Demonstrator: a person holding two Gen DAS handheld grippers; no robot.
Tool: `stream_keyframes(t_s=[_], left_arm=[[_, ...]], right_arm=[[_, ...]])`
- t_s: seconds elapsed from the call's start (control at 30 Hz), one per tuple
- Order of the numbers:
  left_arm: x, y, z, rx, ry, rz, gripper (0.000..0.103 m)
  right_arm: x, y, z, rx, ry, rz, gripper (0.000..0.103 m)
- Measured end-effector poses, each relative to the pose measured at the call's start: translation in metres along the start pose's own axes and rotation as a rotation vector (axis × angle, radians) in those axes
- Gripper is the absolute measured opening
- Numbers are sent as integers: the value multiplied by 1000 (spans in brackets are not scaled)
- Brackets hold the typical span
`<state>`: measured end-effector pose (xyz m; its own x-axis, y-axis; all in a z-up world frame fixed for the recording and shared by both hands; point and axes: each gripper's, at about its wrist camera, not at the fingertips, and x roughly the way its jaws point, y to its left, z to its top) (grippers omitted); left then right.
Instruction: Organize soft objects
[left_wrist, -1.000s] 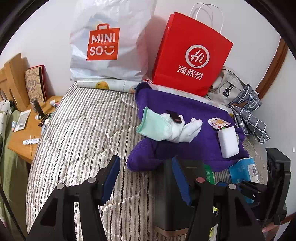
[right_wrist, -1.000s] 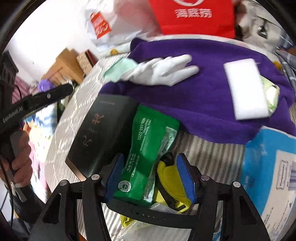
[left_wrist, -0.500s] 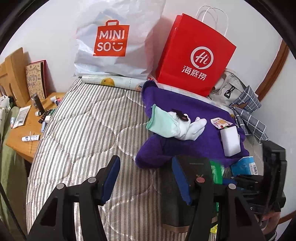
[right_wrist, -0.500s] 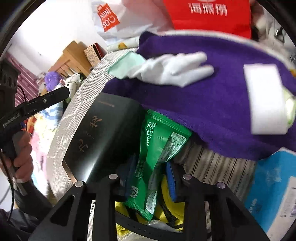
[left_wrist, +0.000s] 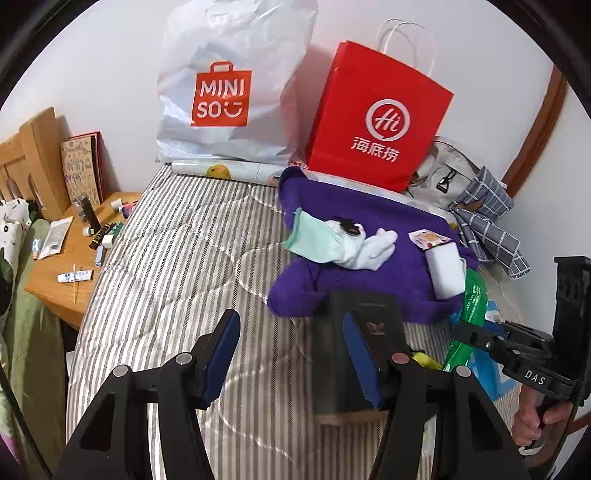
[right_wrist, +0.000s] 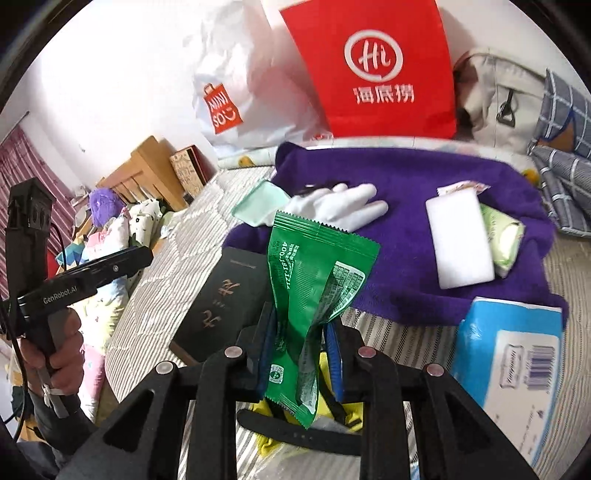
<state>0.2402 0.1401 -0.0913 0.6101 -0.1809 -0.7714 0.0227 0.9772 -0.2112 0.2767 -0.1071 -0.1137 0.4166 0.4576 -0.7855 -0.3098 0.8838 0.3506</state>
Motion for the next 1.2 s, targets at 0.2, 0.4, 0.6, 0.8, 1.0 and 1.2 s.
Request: stream_keyframes(t_s=[0.2, 0.4, 0.6, 0.8, 1.0, 1.2], left_arm=[[-17, -28, -20, 56, -1, -7, 56], [-21, -79, -44, 157, 14, -45, 56], [-15, -123, -70, 225, 13, -84, 56], [11, -161, -100, 358, 70, -53, 56], [33, -175, -111, 418, 122, -43, 56], [51, -189, -114, 519, 145, 55, 56]], right_arm=[[-41, 5, -24, -6, -46, 5, 25], [-88, 0, -60, 7, -94, -27, 25], [-111, -14, -108, 37, -98, -48, 25], [-113, -37, -152, 80, -73, -73, 25], [-115, -54, -177, 122, -83, -63, 26], [-108, -69, -186, 148, -80, -61, 26]])
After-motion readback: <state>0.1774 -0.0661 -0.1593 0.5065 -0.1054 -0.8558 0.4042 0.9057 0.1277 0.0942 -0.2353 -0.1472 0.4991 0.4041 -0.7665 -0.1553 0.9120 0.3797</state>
